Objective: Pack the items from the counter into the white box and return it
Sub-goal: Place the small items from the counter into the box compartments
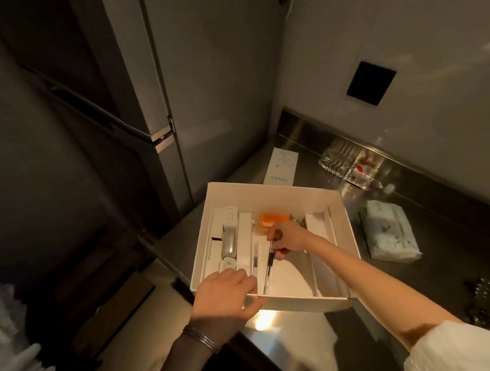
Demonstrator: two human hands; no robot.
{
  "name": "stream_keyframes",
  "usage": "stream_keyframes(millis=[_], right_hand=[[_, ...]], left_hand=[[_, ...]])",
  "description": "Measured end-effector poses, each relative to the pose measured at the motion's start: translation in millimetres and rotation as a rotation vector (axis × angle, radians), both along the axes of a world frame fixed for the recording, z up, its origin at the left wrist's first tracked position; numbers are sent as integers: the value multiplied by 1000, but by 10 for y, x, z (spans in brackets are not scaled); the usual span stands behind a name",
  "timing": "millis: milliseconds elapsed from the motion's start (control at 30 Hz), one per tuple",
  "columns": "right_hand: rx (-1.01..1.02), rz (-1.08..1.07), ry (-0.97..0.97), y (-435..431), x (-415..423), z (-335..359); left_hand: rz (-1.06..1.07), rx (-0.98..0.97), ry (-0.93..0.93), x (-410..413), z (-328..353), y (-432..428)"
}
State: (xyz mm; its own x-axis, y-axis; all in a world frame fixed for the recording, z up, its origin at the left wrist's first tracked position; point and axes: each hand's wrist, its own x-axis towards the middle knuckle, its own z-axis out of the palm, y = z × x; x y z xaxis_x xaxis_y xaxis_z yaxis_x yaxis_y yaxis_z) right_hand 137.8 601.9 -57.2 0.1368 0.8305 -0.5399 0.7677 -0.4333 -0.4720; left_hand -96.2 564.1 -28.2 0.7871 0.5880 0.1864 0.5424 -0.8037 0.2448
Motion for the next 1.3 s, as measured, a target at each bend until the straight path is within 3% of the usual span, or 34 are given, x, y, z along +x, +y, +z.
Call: stream_keyframes(millis=[133, 267, 667, 800, 1067, 1200, 1300], right_hand=[[-42, -90, 111, -120, -129, -71], [58, -42, 53, -133, -229, -156], [3, 50, 49, -150, -412, -151], [-33, 54, 108, -200, -366, -18], [322, -172, 232, -1157, 320, 930], [444, -370, 98, -1992, 957, 1114], [386, -331, -294, -2520, 1531, 884]], left_hand=[[6, 69, -11, 16, -43, 14], [19, 109, -36, 12, -59, 3], [-7, 82, -44, 5, -44, 18], [-34, -6, 17, 8, -19, 32], [-119, -82, 7, 357, 4, -148], [-139, -72, -40, 592, -21, -311], [-145, -4, -42, 694, -30, -387]])
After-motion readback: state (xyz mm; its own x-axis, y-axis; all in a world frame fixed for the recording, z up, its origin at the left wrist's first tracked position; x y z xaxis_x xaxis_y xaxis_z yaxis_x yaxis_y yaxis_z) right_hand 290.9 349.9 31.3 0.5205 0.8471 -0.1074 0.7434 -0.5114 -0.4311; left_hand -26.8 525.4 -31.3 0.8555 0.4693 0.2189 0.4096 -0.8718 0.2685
